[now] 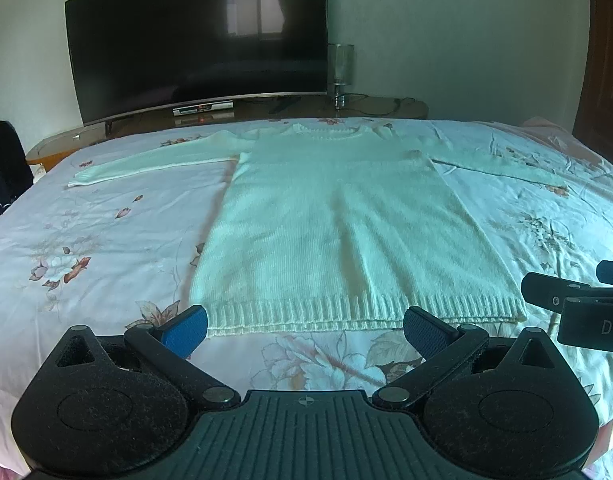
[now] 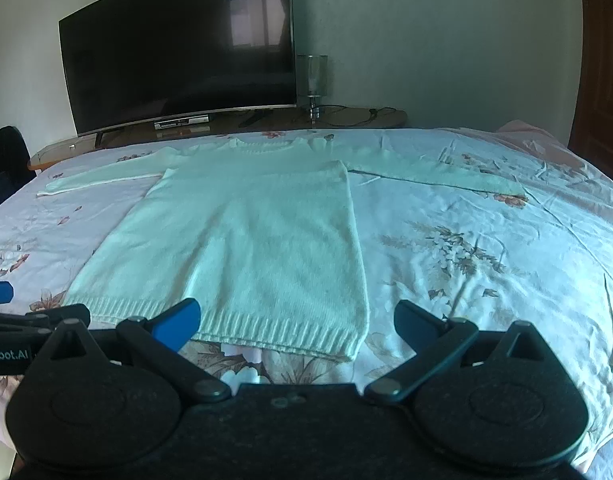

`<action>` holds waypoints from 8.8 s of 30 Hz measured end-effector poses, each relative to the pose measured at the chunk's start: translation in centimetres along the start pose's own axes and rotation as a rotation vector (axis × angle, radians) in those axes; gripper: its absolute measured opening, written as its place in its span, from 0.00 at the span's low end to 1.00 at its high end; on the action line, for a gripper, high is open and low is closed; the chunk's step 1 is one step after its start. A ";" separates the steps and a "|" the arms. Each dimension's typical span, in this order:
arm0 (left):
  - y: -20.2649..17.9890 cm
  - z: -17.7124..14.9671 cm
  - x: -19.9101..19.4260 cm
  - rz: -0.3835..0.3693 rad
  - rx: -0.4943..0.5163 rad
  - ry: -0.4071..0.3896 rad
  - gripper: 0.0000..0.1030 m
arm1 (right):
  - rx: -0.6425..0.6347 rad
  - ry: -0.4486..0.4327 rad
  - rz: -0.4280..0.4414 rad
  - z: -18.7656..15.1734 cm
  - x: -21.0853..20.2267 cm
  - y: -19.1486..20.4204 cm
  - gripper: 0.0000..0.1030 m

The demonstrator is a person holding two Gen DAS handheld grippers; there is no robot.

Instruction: Fold small clothes

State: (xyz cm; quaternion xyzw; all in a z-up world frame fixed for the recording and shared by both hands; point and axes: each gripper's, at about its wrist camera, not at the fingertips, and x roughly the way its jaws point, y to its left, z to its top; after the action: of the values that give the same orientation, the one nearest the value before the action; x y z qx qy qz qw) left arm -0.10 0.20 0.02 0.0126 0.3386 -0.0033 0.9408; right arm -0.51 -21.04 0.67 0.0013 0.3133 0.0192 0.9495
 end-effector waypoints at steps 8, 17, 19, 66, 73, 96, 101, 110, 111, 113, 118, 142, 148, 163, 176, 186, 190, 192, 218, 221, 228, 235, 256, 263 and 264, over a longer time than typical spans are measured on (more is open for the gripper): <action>0.0 -0.1 -0.1 -0.004 -0.009 -0.022 1.00 | -0.001 0.001 0.003 -0.1 0.0 0.0 1.00; 0.4 0.8 -0.7 -0.068 -0.025 -0.075 1.00 | 0.040 -0.030 0.041 0.1 -0.1 -1.2 1.00; 0.8 1.5 -0.1 -0.076 -0.059 -0.111 1.00 | 0.046 -0.039 0.047 0.4 0.1 -1.8 1.00; 18.1 15.8 32.1 0.028 -0.323 0.007 0.70 | 0.795 -0.116 -0.260 13.5 32.4 -34.8 0.05; 19.5 15.0 31.3 0.043 -0.339 0.020 0.70 | 0.369 -0.119 -0.071 21.3 34.9 -20.0 0.05; 18.7 16.7 32.9 -0.144 -0.346 0.002 0.70 | -0.238 -0.009 0.388 19.2 39.4 10.3 0.26; 11.3 21.0 39.5 -0.462 -0.425 0.072 0.32 | -0.134 -0.007 0.283 18.2 37.0 4.6 0.26; 5.7 22.6 46.5 -0.469 -0.522 0.132 0.32 | 0.001 -0.016 0.182 17.1 35.5 -2.3 0.26; 5.4 22.7 46.6 -0.461 -0.513 0.119 0.28 | 0.008 -0.015 0.176 17.0 35.4 -2.9 0.26; 5.3 22.8 46.8 -0.426 -0.492 0.120 0.02 | 0.027 -0.013 0.153 16.7 35.6 -3.6 0.27; 6.9 23.3 44.9 -0.399 -0.428 0.034 0.02 | 0.084 -0.011 0.104 16.2 35.9 -5.1 0.27; 14.4 22.1 43.9 -0.252 -0.384 -0.007 0.02 | 0.442 0.046 0.251 16.7 39.1 -10.6 0.30; 13.9 22.0 44.2 -0.257 -0.391 0.002 0.02 | 0.755 0.031 0.300 15.2 41.2 -14.5 0.04; 15.7 21.1 43.9 -0.248 -0.474 -0.017 0.02 | 0.535 0.005 0.270 18.2 40.8 -14.3 0.25; 19.1 19.0 41.0 -0.144 -0.505 -0.040 0.02 | 0.320 0.104 0.192 19.1 43.4 -13.2 0.21; 16.3 23.6 43.4 -0.205 -0.314 -0.048 0.02 | 0.309 -0.027 0.192 21.6 45.1 -14.1 0.39; 15.8 23.8 45.0 -0.190 -0.278 -0.016 0.02 | 0.324 -0.021 0.201 22.6 47.4 -14.5 0.41; 15.6 23.3 45.5 -0.191 -0.283 -0.005 0.02 | 0.353 -0.003 0.228 22.9 48.6 -15.0 0.26; 27.1 18.1 36.4 0.102 -0.442 -0.149 0.99 | 0.206 -0.009 0.179 21.1 41.4 -12.2 0.36; 33.1 16.2 34.8 0.113 -0.645 -0.190 0.99 | 0.219 0.005 0.167 19.9 39.6 -11.2 0.36; 45.0 12.6 34.7 0.091 -1.071 -0.251 0.60 | 0.304 0.037 0.146 19.1 38.2 -9.1 0.36; 46.9 14.4 36.9 0.095 -0.994 -0.216 0.45 | 0.329 0.023 0.123 20.1 36.5 -6.7 0.36; 7.5 27.7 40.9 -0.340 -0.215 -0.022 0.03 | 0.386 -0.030 0.045 19.6 35.0 -9.9 0.39; 1.0 25.3 40.4 -0.418 -0.120 -0.005 0.73 | 0.468 -0.034 0.096 19.4 34.7 -13.0 0.49; 2.2 25.0 39.0 -0.411 -0.111 -0.057 0.73 | 0.483 -0.034 0.117 19.5 35.0 -12.8 0.49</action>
State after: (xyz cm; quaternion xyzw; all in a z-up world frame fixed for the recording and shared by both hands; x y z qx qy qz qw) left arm 45.97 1.85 -5.52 -0.1086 0.3071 -0.1766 0.9288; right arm 39.64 -32.34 -4.70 0.2464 0.2922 -0.0014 0.9241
